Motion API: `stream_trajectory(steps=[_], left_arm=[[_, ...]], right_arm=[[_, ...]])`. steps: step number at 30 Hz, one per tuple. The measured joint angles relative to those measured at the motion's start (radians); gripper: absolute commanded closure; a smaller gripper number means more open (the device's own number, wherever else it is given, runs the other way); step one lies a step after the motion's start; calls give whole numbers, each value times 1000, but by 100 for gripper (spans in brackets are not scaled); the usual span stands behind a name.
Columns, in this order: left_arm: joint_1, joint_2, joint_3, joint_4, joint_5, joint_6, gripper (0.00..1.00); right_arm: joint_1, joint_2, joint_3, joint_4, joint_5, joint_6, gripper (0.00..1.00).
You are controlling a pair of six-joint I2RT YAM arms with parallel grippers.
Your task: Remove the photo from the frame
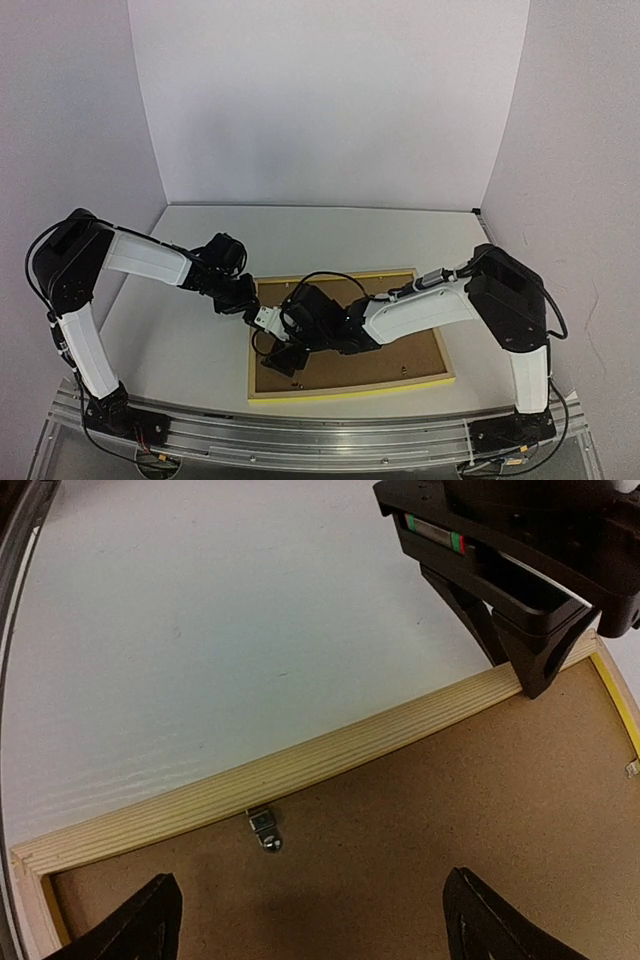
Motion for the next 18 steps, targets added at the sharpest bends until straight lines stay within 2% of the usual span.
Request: stream_trajectory(steps=[10, 18], left_arm=[[-4, -1, 0, -1, -6, -8, 100], [-4, -1, 0, -2, -9, -15, 100]], right_arm=[[-3, 79, 11, 139, 68, -12, 21], [18, 90, 10, 177, 127, 11, 21]])
